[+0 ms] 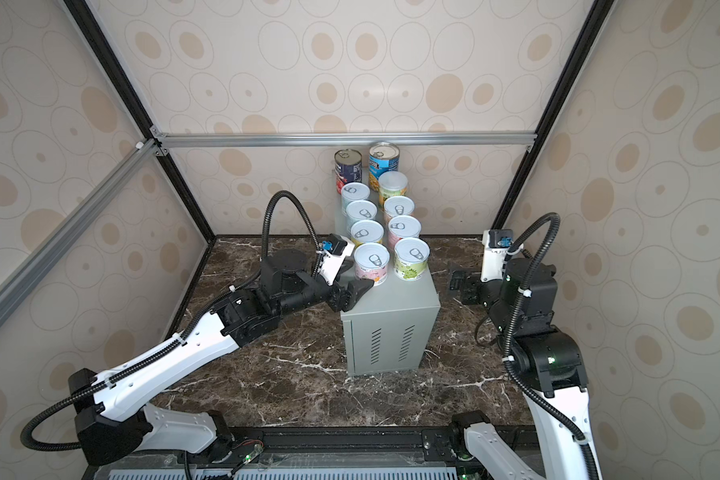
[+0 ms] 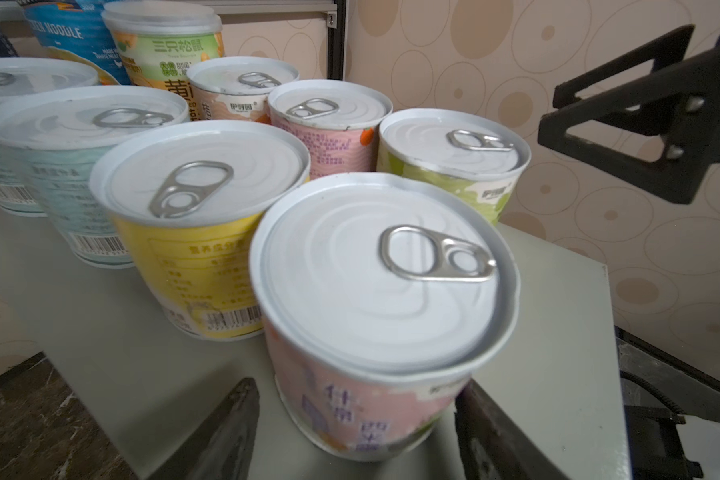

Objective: Place and organize the canned foods onto the counter
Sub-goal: 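Open the left gripper and release the pink-bottomed can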

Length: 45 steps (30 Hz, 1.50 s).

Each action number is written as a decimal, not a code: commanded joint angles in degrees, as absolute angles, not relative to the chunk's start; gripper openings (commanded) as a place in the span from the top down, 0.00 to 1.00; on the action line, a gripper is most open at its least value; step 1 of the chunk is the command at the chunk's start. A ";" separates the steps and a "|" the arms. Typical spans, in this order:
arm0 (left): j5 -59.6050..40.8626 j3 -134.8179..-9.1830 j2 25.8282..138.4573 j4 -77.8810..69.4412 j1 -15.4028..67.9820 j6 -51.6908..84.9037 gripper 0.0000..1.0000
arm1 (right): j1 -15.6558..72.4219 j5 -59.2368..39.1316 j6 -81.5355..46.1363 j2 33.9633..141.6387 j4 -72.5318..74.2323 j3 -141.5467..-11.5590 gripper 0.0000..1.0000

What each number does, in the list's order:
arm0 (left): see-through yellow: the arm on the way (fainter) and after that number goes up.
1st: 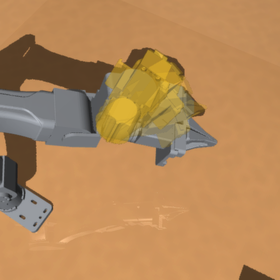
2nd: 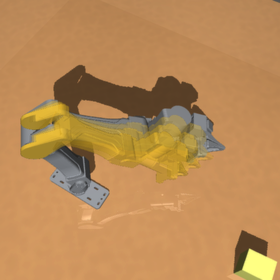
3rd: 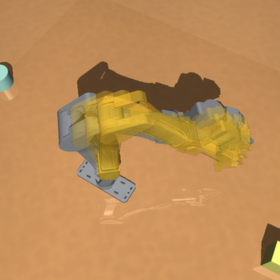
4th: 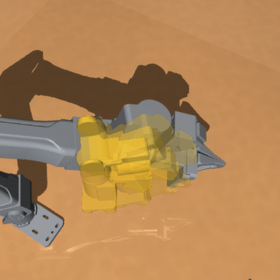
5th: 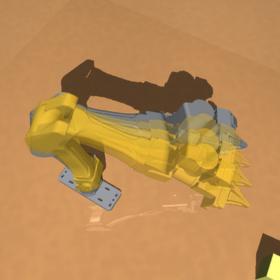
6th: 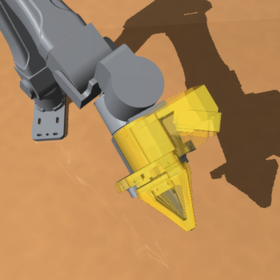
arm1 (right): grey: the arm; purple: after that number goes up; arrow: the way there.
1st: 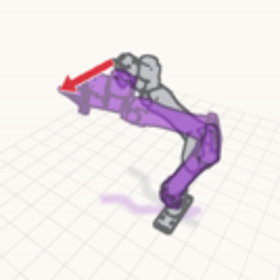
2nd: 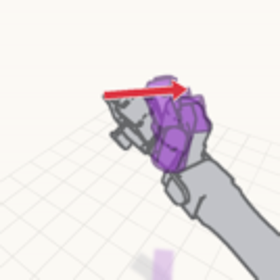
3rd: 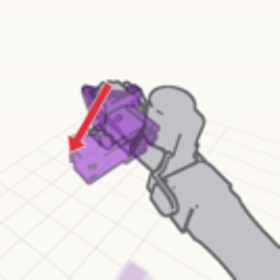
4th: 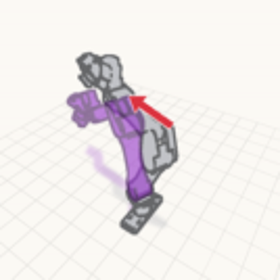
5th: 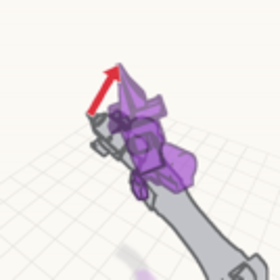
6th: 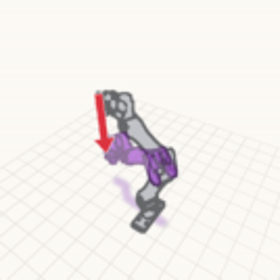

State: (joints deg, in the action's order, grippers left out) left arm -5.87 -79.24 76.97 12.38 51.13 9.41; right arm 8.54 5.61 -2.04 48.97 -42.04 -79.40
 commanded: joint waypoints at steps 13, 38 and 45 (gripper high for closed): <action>-5.99 -78.49 76.99 12.32 49.83 10.54 0.26 | 8.09 5.83 -1.31 48.53 -42.36 -79.54 0.00; -10.34 -78.13 77.49 10.48 48.95 11.62 0.26 | 8.11 6.07 -1.22 48.20 -42.55 -79.34 0.00; -11.23 -78.49 78.07 10.13 48.93 11.68 0.26 | 8.09 6.15 -1.23 48.24 -42.54 -79.28 0.00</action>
State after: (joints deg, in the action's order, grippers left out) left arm -9.56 -78.61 77.25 10.13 49.21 10.76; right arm 8.54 6.00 -1.98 48.73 -42.13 -79.37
